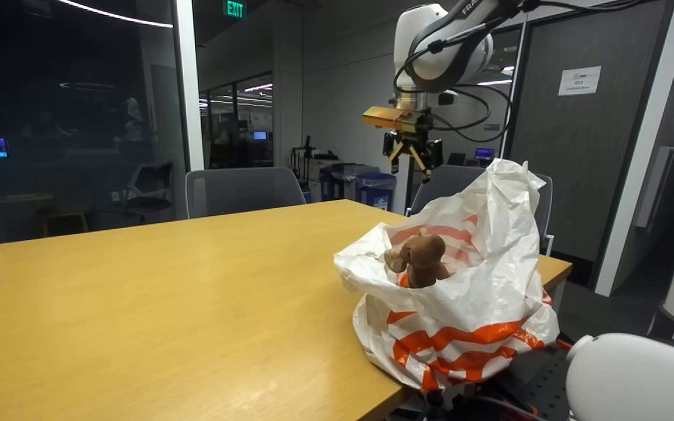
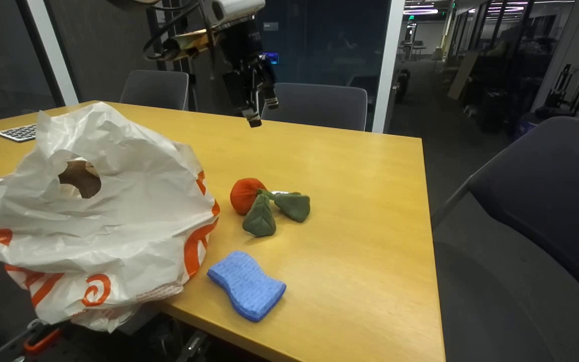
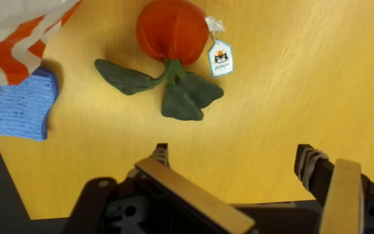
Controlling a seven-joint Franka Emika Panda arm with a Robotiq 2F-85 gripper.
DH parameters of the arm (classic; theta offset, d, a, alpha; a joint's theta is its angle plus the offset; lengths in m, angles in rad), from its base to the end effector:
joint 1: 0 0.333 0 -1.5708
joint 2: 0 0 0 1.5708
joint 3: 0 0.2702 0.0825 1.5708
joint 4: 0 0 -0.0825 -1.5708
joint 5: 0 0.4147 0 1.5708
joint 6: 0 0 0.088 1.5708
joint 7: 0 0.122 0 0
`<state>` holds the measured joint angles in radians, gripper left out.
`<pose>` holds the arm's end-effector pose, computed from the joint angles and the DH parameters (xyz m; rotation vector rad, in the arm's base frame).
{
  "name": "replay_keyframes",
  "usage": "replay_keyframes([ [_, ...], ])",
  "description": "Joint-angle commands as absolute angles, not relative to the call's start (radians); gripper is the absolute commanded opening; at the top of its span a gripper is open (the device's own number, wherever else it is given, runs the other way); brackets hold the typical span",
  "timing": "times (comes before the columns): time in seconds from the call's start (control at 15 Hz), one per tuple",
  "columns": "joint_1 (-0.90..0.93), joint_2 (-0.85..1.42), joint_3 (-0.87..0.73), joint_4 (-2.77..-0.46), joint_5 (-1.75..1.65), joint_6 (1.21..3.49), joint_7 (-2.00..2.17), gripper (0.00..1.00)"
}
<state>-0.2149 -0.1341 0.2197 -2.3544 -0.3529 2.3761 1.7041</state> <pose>0.5324 -0.0061 0.3194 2.2511 -2.0175 0.4829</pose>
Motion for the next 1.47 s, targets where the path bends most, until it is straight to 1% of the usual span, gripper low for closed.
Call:
replay_keyframes([
  [0.0, -0.133, 0.048, 0.151, -2.169, -0.344, 2.369, 1.714, 1.0],
  [0.4, -0.009, 0.24, 0.094, -2.149, -0.007, 2.463, 1.769, 1.0],
  [0.67, 0.084, 0.327, 0.046, -2.18, 0.04, 2.495, 1.97, 1.0],
  [0.87, 0.162, 0.313, -0.007, -2.222, -0.001, 2.469, 2.179, 1.0],
  [1.0, 0.204, 0.266, -0.037, -2.26, -0.043, 2.443, 2.307, 1.0],
  [1.2, 0.237, 0.217, -0.064, -2.276, -0.132, 2.318, 2.502, 1.0],
  [1.4, 0.221, 0.192, -0.059, -2.254, -0.228, 2.185, 2.637, 1.0],
])
